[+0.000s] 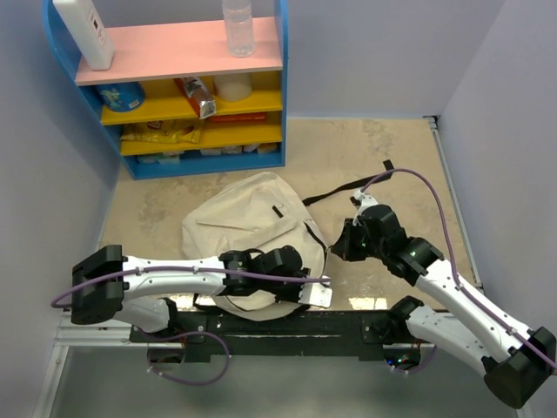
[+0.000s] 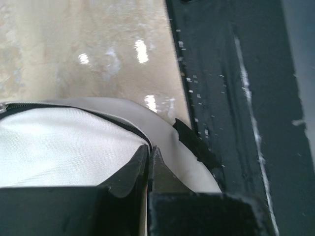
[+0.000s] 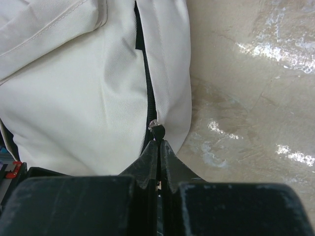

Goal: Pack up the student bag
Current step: Zip the student bag at the center of the board.

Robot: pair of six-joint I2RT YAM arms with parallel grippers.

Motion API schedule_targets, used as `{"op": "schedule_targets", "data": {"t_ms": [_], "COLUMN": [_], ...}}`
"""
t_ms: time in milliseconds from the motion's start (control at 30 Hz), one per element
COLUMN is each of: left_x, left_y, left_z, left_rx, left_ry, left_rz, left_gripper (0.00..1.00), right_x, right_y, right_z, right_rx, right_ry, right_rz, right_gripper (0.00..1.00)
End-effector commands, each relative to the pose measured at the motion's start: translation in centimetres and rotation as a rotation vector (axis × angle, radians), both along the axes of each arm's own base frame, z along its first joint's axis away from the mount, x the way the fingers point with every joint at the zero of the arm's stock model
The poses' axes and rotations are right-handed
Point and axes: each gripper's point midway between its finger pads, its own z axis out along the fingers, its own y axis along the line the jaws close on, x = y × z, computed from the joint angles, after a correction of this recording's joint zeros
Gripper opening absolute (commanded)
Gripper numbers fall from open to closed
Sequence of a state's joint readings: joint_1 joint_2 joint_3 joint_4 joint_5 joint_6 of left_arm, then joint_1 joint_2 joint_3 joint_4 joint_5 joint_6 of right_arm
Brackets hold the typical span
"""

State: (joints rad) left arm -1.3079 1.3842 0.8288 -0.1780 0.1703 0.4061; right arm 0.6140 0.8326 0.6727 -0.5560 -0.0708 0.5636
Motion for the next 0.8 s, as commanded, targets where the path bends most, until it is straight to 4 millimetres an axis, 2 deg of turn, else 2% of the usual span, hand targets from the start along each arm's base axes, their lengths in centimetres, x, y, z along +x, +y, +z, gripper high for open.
{"op": "schedule_targets", "data": {"t_ms": [0, 33, 67, 100, 133, 267, 300, 333, 433, 500, 567, 633, 667, 767], "left_x": [-6.8, -9.4, -10.6, -12.4, -13.2, -13.8, -13.7, -13.6, -12.8, -12.0, -11.1, -11.2, -11.4, -11.4], "left_y": [-0.2, 0.8, 1.4, 4.4, 5.2, 11.4, 12.5, 14.4, 17.4, 15.8, 13.3, 12.8, 13.4, 13.7], "left_z": [2.2, 2.9, 3.8, 2.9, 3.4, 2.3, 1.7, 0.2, -2.6, -3.2, -2.6, -1.9, -2.0, -2.2], "left_rx": [0.005, 0.007, 0.019, 0.136, 0.135, 0.308, 0.331, 0.399, 0.533, 0.506, 0.451, 0.422, 0.447, 0.475], "left_ry": [0.161, 0.228, 0.248, 0.314, 0.303, 0.312, 0.296, 0.305, 0.291, 0.253, 0.196, 0.175, 0.187, 0.162], "left_rz": [-0.329, -0.49, -0.571, -0.634, -0.732, -0.846, -0.882, -0.89, -0.883, -0.82, -0.785, -0.855, -0.882, -0.917], "left_gripper": [0.0, 0.0, 0.0, 0.0, 0.0, 0.0, 0.0, 0.0, 0.0, 0.03, 0.03, 0.01, 0.0, 0.0], "right_x": [-0.7, -1.0, -1.3, -1.5, -2.0, -3.1, -3.3, -3.7, -4.6, -5.2, -5.9, -6.0, -5.8, -3.9], "right_y": [0.6, 0.8, 0.9, 1.0, 1.2, 1.8, 2.0, 2.4, 2.9, 3.2, 3.1, 2.7, 2.5, 2.4], "right_z": [1.6, 1.5, 1.3, 1.2, 1.1, 1.1, 1.2, 1.4, 1.2, 1.1, 0.8, 0.5, 0.5, 1.2], "right_rx": [0.034, 0.035, 0.037, 0.041, 0.041, 0.042, 0.044, 0.051, 0.042, 0.038, 0.023, 0.001, -0.008, -0.044], "right_ry": [0.001, 0.011, 0.018, 0.021, 0.032, 0.054, 0.056, 0.064, 0.095, 0.11, 0.123, 0.123, 0.117, 0.063], "right_rz": [0.044, 0.058, 0.068, 0.083, 0.103, 0.153, 0.162, 0.184, 0.226, 0.248, 0.256, 0.245, 0.234, 0.188], "right_gripper": [0.0, 0.0, 0.0, 0.0, 0.0, 0.0, 0.0, 0.0, 0.0, 0.0, 0.0, 0.0, 0.0, 0.0]}}
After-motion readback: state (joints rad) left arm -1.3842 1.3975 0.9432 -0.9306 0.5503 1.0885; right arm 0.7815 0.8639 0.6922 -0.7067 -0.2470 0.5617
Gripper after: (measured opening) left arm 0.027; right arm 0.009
